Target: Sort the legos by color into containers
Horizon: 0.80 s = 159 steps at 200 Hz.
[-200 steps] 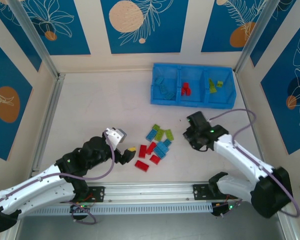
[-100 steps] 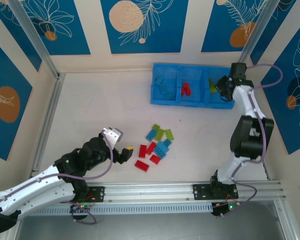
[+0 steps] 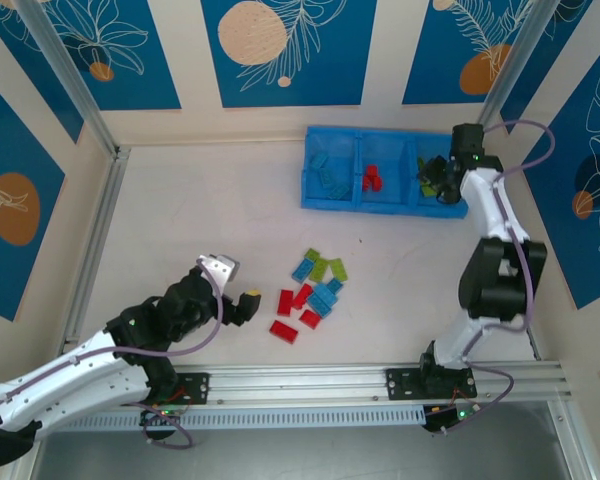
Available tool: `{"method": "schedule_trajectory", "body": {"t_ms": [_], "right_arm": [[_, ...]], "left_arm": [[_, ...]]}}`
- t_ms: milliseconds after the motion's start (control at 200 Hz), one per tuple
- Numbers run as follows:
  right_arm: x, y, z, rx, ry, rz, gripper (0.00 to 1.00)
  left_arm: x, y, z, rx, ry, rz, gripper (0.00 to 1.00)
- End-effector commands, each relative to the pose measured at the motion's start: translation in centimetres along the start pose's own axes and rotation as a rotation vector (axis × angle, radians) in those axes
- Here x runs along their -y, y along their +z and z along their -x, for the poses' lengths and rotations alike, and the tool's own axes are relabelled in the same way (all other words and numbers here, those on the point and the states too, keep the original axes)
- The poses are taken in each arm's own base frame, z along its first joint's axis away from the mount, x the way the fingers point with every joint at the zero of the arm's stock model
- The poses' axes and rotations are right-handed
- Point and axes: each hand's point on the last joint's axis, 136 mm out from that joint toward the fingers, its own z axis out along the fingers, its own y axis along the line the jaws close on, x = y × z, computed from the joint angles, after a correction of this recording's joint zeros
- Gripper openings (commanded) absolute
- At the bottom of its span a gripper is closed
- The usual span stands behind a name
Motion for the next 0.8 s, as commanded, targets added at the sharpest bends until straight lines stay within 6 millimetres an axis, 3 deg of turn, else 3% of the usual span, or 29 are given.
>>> {"method": "schedule_trajectory", "body": {"t_ms": [0,160,265,370,505,600,790], "right_arm": [[-3.5,-5.2,-5.0,-0.003,-0.097,0.171,0.59],[-7.1,-8.9,-16.4,-0.192,-0.173,0.402,0.59],[-7.5,-9.9,-22.9,-0.309,-0.278,0.409,0.59],[-6.0,-9.6,-26.2,-0.377,-0.299,0.318,0.59],[-6.7,-10.6,-30.7,-0.495,-0.384,0.356,0.59],[-6.1,-11.2,-34.1,-0.543,-0.439,0.270,0.64],[-6.5,-11.4,-41.7,-0.559,-0.710,0.254,0.68]], "left_arm": [[0.5,0.1,0.6,0.030,-0.022,-0.026,1.00],[0.4,0.8,0.0,-0.007,-0.008,-0.007,1.00],[1.6,1.2,-0.5,-0.051,-0.002,-0.066,0.99],[3.2,1.8,-1.6,-0.145,-0.110,-0.130,0.96],[5.4,3.0,-4.7,-0.300,-0.187,-0.192,0.96],[4.3,2.9,-5.5,-0.318,-0.172,-0.131,0.96],[1.1,-0.7,-2.4,-0.154,-0.149,-0.041,0.97]]}}
